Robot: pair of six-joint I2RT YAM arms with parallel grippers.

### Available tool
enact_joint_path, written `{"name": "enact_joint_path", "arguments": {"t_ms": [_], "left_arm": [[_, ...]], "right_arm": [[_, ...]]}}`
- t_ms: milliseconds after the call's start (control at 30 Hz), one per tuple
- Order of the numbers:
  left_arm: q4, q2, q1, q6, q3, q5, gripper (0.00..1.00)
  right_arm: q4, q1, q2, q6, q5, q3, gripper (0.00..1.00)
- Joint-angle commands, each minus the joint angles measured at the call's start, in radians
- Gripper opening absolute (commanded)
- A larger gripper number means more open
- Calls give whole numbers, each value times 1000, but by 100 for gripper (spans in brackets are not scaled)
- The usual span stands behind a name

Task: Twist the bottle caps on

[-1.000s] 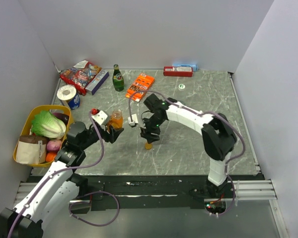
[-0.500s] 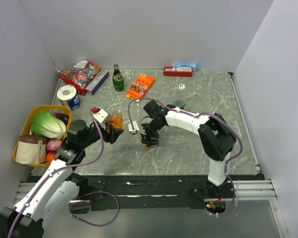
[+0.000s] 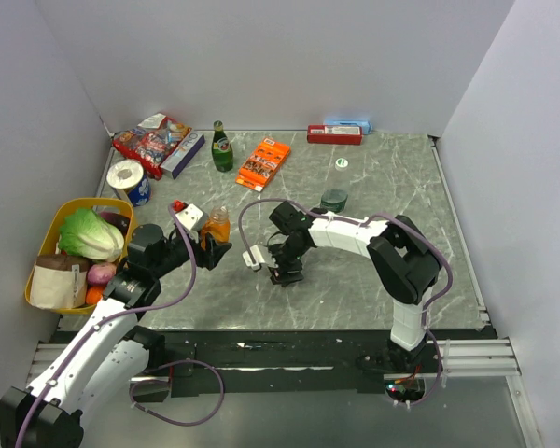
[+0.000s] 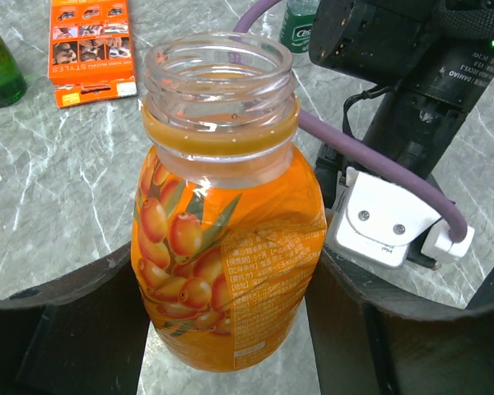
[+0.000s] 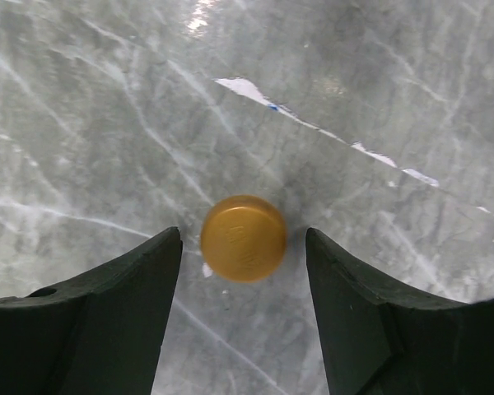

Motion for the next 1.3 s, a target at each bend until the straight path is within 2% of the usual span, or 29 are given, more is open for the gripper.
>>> {"name": "enact_joint_path", "arguments": {"t_ms": [0, 167, 467, 667, 767, 800, 933, 1000, 1100, 1267], "left_arm": [[30, 1, 6, -13, 25, 5, 1], [32, -1, 6, -13, 19, 2, 1], [36, -4, 7, -9, 12, 4, 1], [53, -2, 15, -6, -4, 2, 1], [67, 5, 18, 1, -15, 7, 1], [78, 13, 19, 47, -18, 25, 1], [122, 62, 16, 173, -52, 174, 1], [142, 116, 10, 263, -72, 264, 1], [125, 205, -8, 377, -49, 361, 1], [111, 277, -62, 451, 8, 427, 1]], "right_arm": [[59, 12, -21, -22, 32, -15, 68], [87, 15, -39, -40, 44, -41, 65], [121, 23, -62, -36, 56, -78, 52], [159, 11, -129, 38, 83, -90, 41], [92, -47, -212, 142, 66, -49, 40], [61, -63, -270, 156, 51, -35, 39], [-171, -129, -402, 190, -3, 103, 39], [-261, -136, -444, 167, -20, 222, 39], [-422, -133, -456, 133, -46, 376, 40], [-606, -78, -403, 78, -65, 607, 40]]}}
